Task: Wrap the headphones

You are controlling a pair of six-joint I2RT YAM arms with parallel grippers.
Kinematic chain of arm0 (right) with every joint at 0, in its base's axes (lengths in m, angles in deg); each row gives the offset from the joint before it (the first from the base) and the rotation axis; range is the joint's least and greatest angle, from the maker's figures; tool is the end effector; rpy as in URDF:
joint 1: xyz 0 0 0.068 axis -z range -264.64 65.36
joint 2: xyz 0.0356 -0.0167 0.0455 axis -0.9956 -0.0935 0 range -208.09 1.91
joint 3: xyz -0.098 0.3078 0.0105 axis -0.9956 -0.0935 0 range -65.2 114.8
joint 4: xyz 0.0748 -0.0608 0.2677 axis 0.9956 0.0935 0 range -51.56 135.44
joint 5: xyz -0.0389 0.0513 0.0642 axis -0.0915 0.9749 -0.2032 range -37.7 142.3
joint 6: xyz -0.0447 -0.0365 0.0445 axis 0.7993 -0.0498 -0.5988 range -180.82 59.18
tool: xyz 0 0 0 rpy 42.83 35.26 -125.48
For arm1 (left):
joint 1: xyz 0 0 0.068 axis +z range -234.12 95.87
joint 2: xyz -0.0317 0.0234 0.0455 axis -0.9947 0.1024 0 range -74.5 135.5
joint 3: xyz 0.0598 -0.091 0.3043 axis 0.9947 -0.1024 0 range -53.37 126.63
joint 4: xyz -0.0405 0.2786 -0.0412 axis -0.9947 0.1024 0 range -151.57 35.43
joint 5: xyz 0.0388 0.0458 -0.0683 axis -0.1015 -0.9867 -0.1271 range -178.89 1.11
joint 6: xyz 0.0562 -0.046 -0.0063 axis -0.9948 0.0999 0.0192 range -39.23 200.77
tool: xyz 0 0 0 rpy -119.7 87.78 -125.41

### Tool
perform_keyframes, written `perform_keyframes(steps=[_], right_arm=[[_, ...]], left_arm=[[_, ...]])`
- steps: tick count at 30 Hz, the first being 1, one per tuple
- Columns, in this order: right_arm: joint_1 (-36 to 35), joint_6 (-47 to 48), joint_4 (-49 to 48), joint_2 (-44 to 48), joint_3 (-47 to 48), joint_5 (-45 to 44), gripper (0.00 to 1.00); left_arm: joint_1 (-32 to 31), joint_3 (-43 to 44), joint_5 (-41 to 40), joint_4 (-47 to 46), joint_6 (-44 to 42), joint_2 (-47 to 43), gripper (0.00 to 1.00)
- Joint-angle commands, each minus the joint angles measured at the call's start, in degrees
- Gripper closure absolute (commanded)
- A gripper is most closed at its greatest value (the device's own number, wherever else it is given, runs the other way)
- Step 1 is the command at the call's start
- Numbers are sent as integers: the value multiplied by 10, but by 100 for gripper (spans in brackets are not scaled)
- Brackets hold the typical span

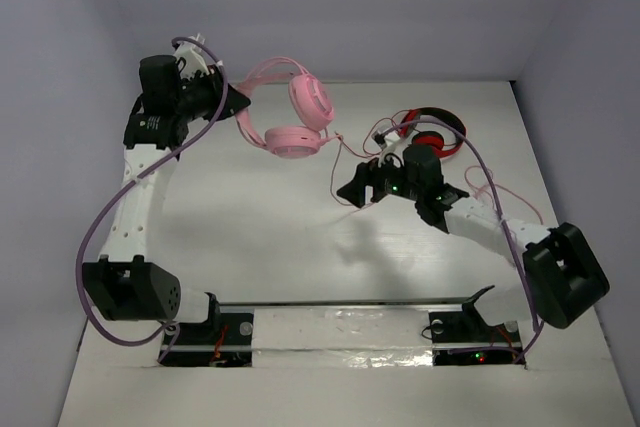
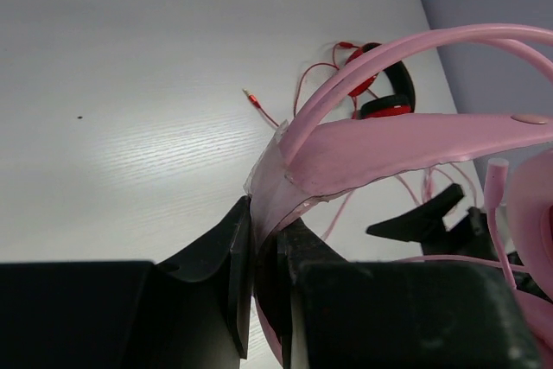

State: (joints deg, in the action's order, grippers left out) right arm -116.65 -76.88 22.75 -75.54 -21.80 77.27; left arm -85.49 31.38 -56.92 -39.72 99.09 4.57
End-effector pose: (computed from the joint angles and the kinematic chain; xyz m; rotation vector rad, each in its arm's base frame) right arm 0.2667 0.1968 0.2799 -0.5815 1.8948 0.9711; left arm 0.3420 -0.0402 0.4749 0.1199 1.8720 -0.7531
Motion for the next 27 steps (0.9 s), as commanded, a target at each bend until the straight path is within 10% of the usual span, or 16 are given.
perform_keyframes(steps=[1,27], right_arm=[[-4,2,-77,-23,-4,17,15],[-4,10,-156,-107,-6,-77,31]], left_arm=[[2,45,58,-44,48,-8,100],[65,303,168,-15,141,53,100]])
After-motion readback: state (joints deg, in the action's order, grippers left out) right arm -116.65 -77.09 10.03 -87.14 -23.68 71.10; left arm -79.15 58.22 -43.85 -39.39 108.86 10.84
